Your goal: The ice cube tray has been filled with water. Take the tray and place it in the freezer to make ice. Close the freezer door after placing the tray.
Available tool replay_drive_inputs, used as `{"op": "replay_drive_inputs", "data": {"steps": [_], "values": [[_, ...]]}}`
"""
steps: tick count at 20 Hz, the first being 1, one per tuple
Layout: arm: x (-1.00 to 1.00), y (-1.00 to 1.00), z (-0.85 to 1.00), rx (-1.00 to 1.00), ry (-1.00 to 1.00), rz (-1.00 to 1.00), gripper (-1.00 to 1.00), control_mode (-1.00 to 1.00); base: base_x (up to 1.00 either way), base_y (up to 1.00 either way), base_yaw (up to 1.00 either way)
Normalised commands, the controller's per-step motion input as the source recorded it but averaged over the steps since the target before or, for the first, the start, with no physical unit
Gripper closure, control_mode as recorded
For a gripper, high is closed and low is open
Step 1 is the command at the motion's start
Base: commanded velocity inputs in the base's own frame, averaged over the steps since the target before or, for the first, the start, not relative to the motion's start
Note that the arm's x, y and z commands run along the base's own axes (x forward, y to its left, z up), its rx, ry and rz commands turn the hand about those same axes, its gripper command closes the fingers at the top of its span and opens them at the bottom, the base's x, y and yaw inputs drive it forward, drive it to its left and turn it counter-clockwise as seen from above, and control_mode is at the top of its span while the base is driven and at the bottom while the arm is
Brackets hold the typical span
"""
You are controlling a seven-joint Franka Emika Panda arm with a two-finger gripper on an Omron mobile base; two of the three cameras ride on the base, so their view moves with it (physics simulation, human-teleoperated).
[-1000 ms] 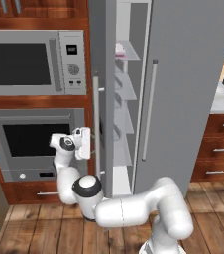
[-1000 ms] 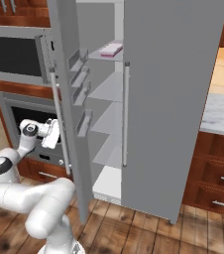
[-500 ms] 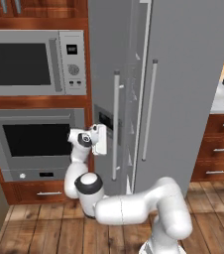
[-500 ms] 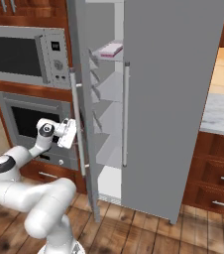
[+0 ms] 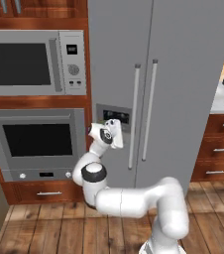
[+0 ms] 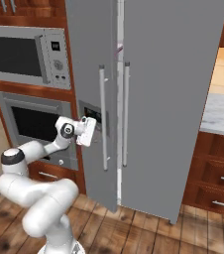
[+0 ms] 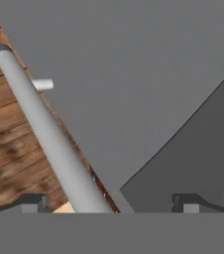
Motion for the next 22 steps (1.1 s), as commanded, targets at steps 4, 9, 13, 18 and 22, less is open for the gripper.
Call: {"op": "replay_drive_inputs", "data": {"steps": [4,9,13,18,22], "values": [[0.36,-1.0,0.0,0.16,0.0,0.19,-1.0,-1.0,0.0,0.0,0.0],[0.71,-1.0,0.0,0.18,0.0,0.26,-1.0,-1.0,0.0,0.0,0.0],[1.0,-0.95,0.0,0.17,0.0,0.33,-1.0,-1.0,0.0,0.0,0.0],[0.84,-0.68,0.01,0.14,0.06,0.26,-1.0,-1.0,0.0,0.0,0.0],[0.45,-0.24,0.26,0.16,0.24,0.03,-1.0,-1.0,0.0,0.0,0.0]]}}
